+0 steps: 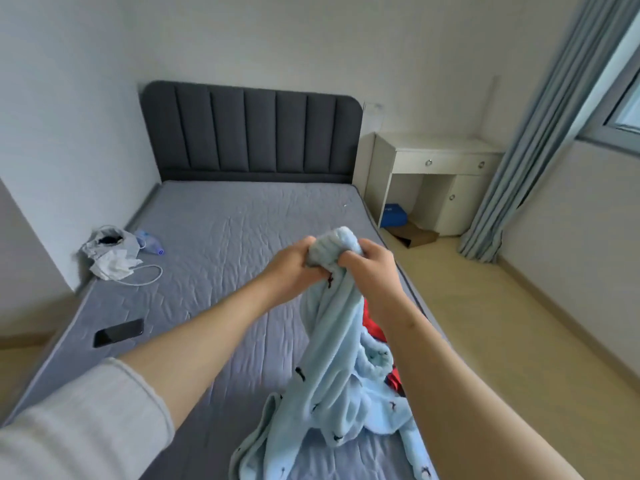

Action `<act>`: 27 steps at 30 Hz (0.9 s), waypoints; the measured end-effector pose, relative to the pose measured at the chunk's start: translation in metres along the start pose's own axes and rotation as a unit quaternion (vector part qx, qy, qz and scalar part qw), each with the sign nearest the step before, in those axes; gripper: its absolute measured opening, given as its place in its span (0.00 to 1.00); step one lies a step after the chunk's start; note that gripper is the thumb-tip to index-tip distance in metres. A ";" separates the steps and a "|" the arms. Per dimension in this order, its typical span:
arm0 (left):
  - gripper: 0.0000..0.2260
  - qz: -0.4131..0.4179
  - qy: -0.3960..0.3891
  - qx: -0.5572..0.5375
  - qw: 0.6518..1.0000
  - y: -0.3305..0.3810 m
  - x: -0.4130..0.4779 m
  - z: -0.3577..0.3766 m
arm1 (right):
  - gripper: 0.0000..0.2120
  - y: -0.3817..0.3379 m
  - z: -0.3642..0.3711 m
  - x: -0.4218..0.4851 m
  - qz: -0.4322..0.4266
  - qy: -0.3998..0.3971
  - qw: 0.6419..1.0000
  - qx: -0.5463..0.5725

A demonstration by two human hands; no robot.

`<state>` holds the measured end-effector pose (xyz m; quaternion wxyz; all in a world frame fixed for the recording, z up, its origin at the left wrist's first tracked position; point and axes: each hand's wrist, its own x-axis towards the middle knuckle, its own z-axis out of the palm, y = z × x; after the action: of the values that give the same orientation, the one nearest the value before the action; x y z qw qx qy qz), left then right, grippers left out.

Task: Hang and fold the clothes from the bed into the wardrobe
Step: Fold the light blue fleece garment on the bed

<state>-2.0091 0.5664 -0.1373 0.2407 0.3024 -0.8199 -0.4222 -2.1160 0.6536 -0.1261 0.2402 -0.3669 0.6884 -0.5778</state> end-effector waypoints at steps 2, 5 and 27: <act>0.16 0.031 0.049 0.003 0.998 0.024 0.013 -0.026 | 0.04 -0.031 0.002 0.019 -0.046 0.019 0.999 0.007; 0.11 0.094 0.132 0.049 0.986 0.069 0.031 -0.069 | 0.05 -0.082 0.000 0.042 -0.119 0.060 0.991 0.024; 0.12 0.224 0.176 0.050 0.957 0.237 0.046 -0.183 | 0.12 -0.321 -0.049 0.069 -0.376 0.147 0.892 0.205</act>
<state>-1.9915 0.5435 0.1645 0.4547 0.1919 -0.8312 -0.2560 -2.1225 0.6093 0.2025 -0.0284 -0.4517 0.3928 -0.8005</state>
